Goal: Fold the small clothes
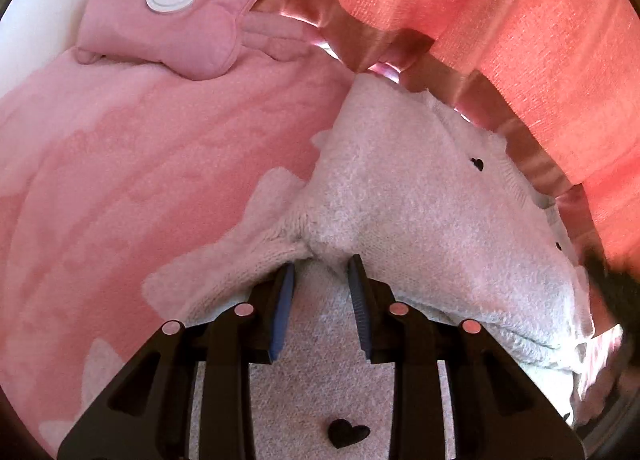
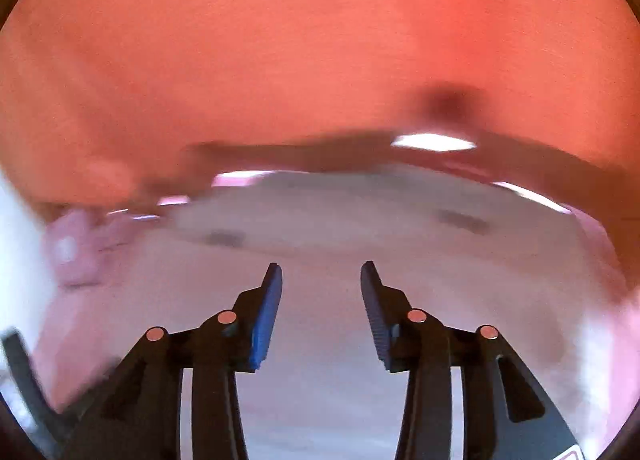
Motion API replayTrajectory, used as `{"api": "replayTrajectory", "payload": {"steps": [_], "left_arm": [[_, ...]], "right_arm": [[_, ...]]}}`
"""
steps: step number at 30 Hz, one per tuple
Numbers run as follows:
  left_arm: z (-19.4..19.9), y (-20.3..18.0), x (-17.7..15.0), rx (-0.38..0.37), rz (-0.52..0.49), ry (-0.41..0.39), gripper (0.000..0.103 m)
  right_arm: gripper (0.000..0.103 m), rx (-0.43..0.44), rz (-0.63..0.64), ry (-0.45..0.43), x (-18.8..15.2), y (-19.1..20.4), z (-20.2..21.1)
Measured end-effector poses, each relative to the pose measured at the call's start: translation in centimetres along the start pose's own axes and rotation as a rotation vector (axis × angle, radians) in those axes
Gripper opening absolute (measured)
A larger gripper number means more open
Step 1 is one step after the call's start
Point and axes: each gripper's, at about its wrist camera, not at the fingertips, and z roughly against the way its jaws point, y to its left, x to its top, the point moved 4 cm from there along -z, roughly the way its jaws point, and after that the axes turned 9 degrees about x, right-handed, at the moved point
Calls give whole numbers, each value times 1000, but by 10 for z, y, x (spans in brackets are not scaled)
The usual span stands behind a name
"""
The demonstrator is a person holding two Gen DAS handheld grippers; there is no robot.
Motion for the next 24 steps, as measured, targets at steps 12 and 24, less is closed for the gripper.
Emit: {"api": "replayTrajectory", "payload": {"steps": [12, 24], "left_arm": [[2, -1, -3, 55, -59, -33, 28], [8, -10, -6, 108, -132, -41, 39]], "right_arm": [[3, -5, -82, 60, 11, -60, -33], [57, 2, -94, 0, -39, -60, 82]]}}
